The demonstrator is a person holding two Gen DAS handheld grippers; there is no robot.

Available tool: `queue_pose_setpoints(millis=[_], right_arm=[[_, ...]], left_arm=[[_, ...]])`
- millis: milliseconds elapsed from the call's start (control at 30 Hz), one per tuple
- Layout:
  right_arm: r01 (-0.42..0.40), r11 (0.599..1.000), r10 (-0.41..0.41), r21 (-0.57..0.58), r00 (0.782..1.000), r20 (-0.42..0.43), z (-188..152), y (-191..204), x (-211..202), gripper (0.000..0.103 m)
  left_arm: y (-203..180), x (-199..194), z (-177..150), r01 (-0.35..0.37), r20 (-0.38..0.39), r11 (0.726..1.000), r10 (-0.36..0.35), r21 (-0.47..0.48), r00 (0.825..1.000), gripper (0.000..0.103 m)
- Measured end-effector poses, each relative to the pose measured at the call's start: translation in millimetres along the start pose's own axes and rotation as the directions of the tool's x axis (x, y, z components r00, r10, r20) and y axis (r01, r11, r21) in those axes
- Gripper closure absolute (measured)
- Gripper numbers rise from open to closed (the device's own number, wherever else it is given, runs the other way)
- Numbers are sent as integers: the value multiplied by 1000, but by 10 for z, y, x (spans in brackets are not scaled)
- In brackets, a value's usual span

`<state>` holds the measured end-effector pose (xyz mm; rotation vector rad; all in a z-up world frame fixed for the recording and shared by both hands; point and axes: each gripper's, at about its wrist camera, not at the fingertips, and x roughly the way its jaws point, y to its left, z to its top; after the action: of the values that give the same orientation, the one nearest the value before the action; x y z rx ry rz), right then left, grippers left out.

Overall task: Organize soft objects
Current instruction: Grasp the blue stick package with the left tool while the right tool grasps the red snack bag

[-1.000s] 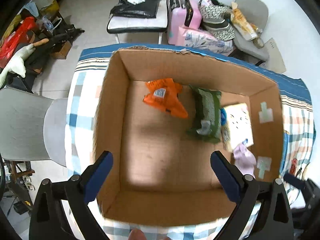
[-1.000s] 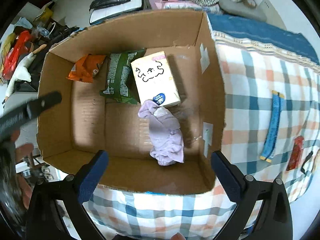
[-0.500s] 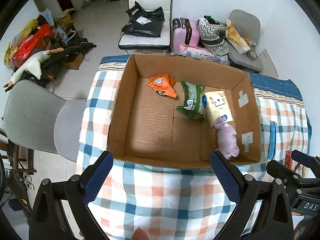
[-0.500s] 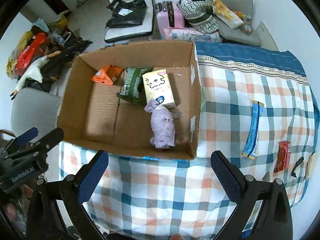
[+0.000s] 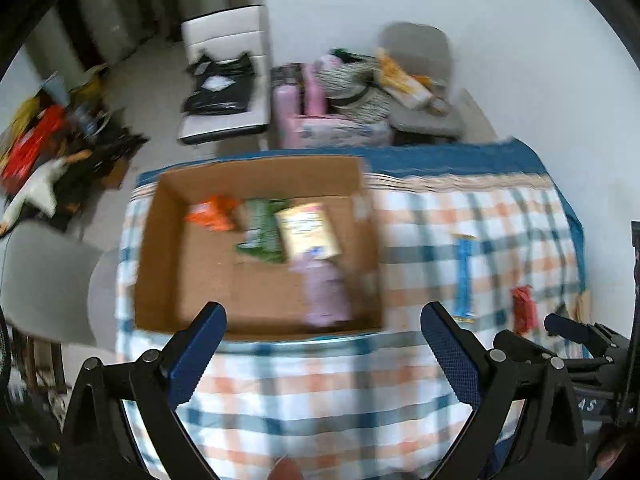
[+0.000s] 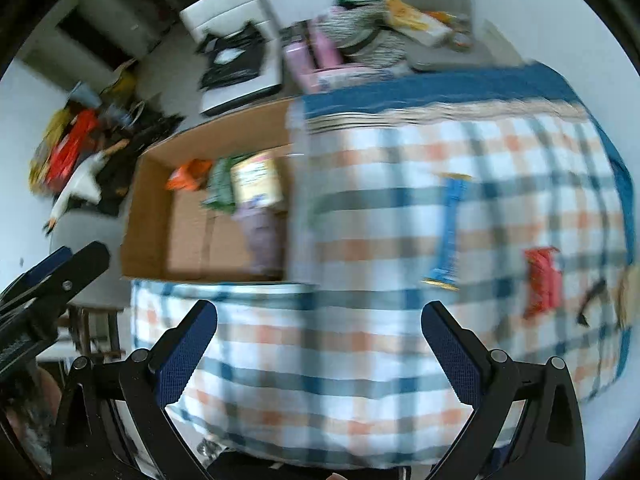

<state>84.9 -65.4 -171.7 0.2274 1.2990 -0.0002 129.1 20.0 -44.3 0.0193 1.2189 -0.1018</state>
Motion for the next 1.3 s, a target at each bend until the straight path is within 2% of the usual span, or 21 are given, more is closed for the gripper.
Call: queue_pose_setpoints(millis=[167,300,433,533,600,733,800,867,967,1033,1133,1267,1300], right_arm=[[116,983,-114,141,993,-22,47,-1145,77,0],[178,957,-162,228,983,-88,88,-2022,394,0],[213,937,-172,278,971,-165,97,-2661,821,0],[213,929,-151,304,965,-213,87,-2937,1089,0],[204,930,-134,305,963,-235,88,-3053,1238,0],[197,931,-110,307,955,-277,103,-3226,1508,0],[198,934,-108,298,950,-294,125,-3277,1616,0],[202,935,-109,290,946,-305,146,-3309,1689,0],[193,937,-94,290,942,-323,177,-3363,1801,5],[185,938,-81,293,939,-334,197,-3396,1875,12],[193,940,-87,280,932,-351,222,-3425,1985,18],[233,942,-134,243,922,-364,230,-3393,2063,26],[248,941,-151,232,917,-368,233,-3387,2066,32]], left_arm=[[-966,576,184,63,-97,989,-51,132,994,3],[-1575,1242,234,33,-174,975,6,220,985,3],[-1964,1959,230,50,-302,968,27,244,953,3],[-2089,2296,194,62,-369,969,31,238,929,3],[-2167,2495,171,88,-420,973,10,213,908,3],[-2303,2792,144,112,-477,977,-12,182,879,4],[-2353,2898,136,116,-496,977,-13,177,868,12],[-2419,3002,110,121,-516,977,-13,175,857,15],[-2500,3117,46,122,-544,975,-3,183,839,29],[-2524,3165,15,115,-551,974,11,194,835,34],[-2548,3178,-6,106,-545,974,21,199,838,39],[-2584,3138,-36,93,-532,973,34,210,846,60],[-2582,3123,-43,94,-529,974,30,205,848,67]])
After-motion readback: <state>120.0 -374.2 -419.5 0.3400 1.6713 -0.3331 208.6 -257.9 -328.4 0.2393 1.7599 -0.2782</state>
